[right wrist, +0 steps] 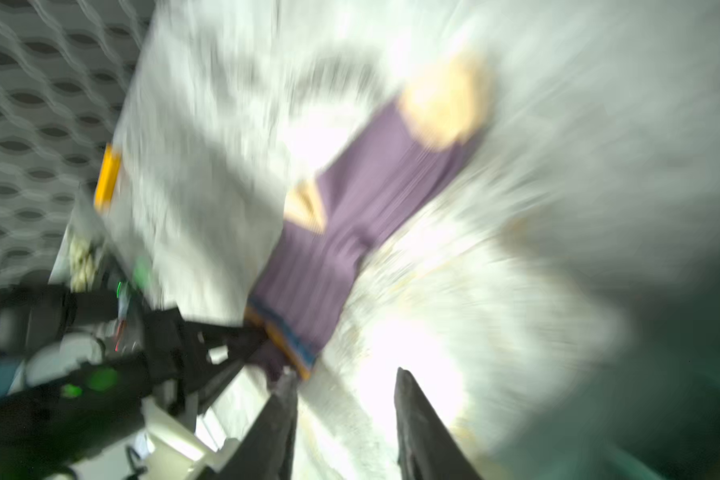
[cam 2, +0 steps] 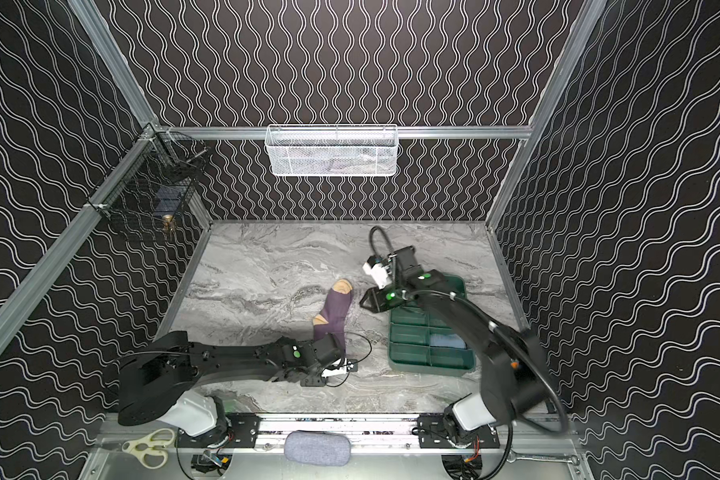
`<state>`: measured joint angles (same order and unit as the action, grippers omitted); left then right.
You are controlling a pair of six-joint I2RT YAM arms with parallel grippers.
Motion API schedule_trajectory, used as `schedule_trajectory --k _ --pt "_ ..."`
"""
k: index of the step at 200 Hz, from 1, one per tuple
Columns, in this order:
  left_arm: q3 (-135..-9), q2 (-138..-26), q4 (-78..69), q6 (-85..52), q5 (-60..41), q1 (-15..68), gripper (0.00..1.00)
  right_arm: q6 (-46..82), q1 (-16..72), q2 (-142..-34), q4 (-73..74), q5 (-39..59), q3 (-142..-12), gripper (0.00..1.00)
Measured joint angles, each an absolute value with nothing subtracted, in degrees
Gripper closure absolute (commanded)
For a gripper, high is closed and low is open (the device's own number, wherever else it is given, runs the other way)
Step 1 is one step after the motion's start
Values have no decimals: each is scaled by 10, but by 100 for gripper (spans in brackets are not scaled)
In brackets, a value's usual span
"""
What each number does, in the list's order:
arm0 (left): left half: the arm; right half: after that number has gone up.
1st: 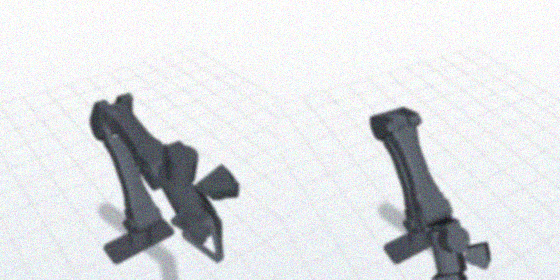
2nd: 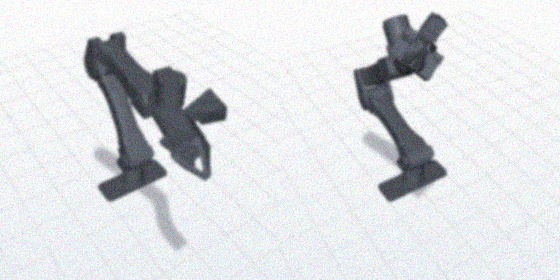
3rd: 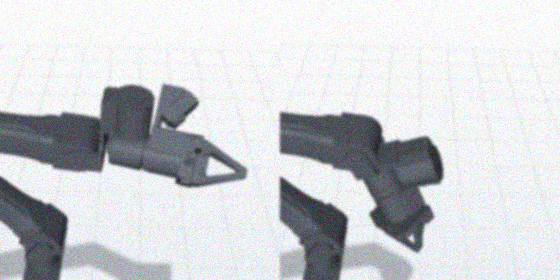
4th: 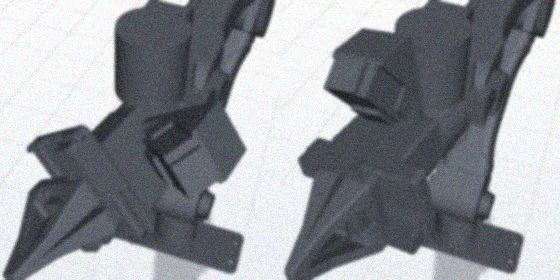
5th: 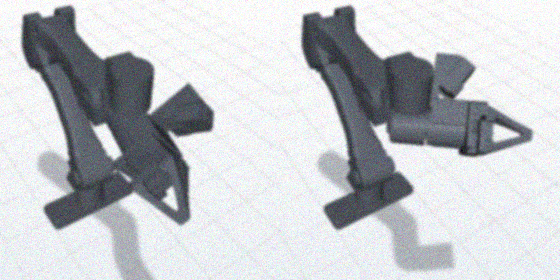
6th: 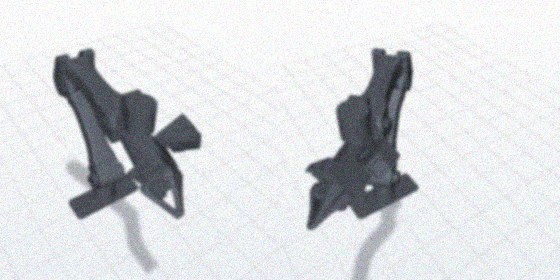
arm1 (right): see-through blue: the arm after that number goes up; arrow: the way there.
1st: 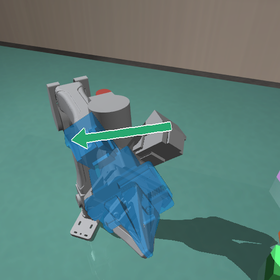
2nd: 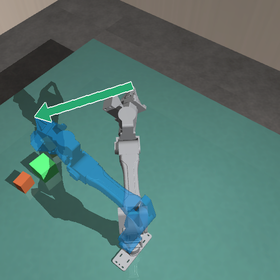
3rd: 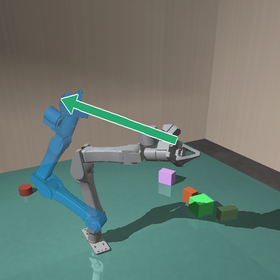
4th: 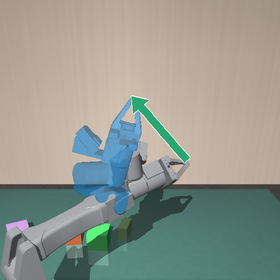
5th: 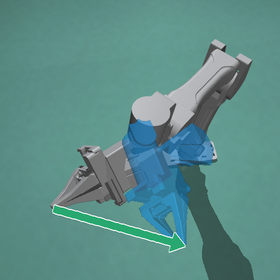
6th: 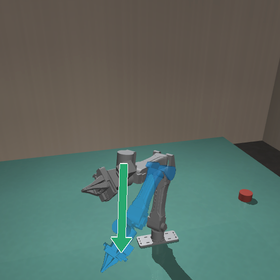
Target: Roll the socks
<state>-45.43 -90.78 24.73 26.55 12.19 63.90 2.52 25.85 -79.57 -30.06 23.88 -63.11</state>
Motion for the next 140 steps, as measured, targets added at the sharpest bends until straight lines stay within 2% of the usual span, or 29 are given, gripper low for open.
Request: schedule_trajectory --k 32,49,67,91,140 --pt "-501 -944 305 268 60 605 100 31 267 -547 -178 134 -529 70" --pt "-515 -955 321 272 34 589 100 -7 311 -429 -112 107 -438 71" --pt "-524 -961 331 274 -10 562 100 -69 375 -352 -93 71 -377 70" --pt "-537 -973 344 279 -60 533 100 -164 477 -351 -115 16 -380 70" --pt "-568 -1021 356 289 -198 490 100 -337 751 -486 -208 -182 -408 64"
